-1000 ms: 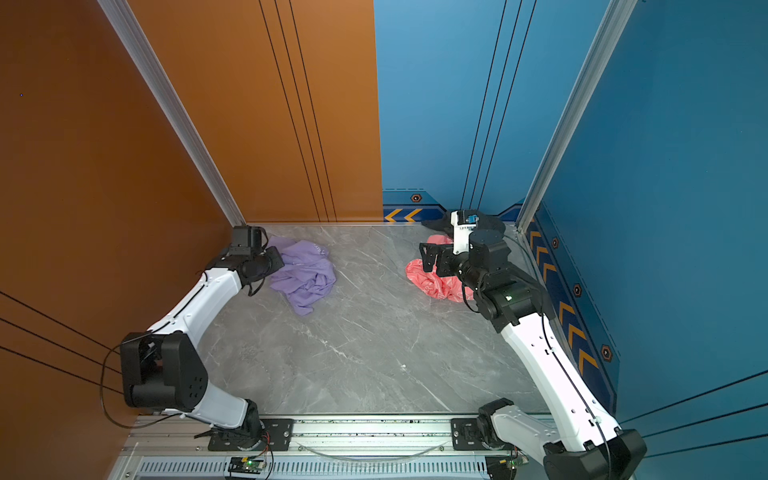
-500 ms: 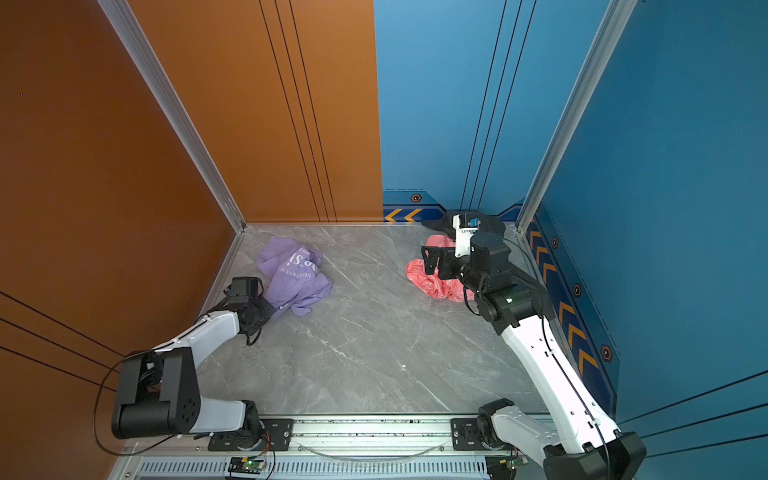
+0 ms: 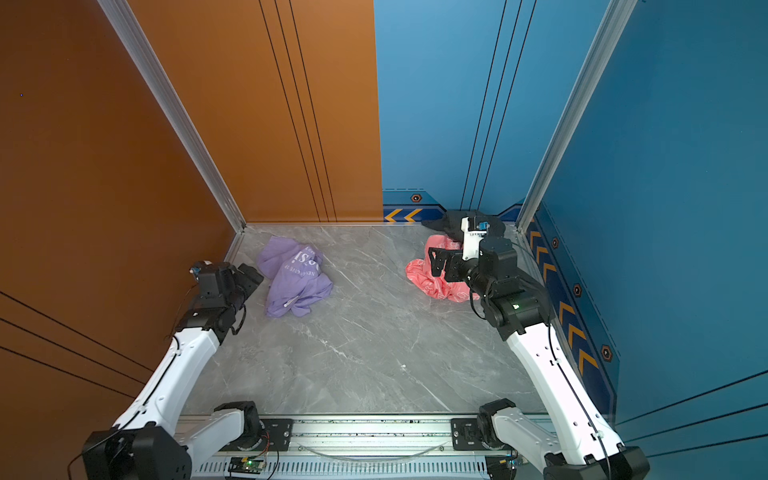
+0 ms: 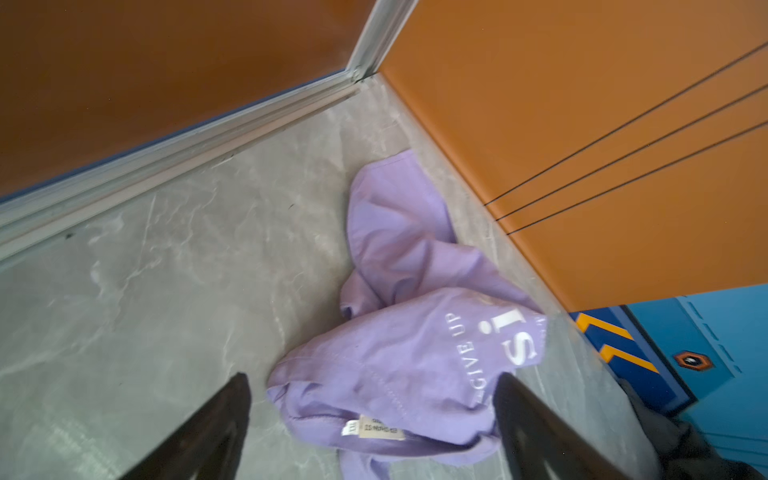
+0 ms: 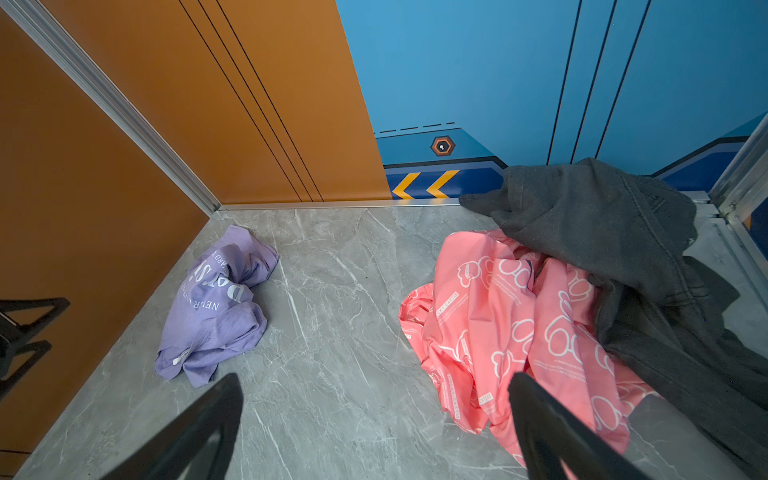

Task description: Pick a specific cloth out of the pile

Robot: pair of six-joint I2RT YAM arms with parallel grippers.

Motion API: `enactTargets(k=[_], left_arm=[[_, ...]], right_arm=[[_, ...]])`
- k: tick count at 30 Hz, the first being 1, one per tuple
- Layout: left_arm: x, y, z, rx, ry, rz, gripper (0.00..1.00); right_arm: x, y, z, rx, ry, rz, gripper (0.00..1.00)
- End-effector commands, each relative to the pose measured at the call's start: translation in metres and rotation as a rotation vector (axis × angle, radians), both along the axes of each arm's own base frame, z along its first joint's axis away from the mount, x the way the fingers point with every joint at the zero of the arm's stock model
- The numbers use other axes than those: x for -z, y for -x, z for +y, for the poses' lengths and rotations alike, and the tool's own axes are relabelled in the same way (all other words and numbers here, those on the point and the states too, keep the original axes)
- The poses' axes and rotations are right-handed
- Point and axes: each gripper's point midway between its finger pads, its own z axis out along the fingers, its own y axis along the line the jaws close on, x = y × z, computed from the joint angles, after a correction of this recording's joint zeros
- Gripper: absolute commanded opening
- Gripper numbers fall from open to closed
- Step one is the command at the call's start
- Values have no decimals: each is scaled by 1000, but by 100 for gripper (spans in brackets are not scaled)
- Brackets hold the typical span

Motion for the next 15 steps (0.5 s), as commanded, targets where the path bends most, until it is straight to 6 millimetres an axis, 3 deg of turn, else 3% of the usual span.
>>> enactTargets(k=[1, 6, 9, 10, 15], left_arm=[[-22, -22, -25, 118, 0, -42, 100], [-13, -62, -68, 264, 59, -23, 98], [7, -84, -91, 331, 119, -10, 98], [-1, -95, -97, 348, 137, -39, 98], [38, -128, -114, 385, 213, 5, 98]], right_arm=[[0, 2, 3, -14, -28, 5, 100], [-3, 4, 3, -17, -39, 2, 100], [-5, 6, 2, -18, -39, -6, 100], [-4, 6, 2, -17, -39, -4, 100], [-5, 8, 0, -17, -38, -2, 100]])
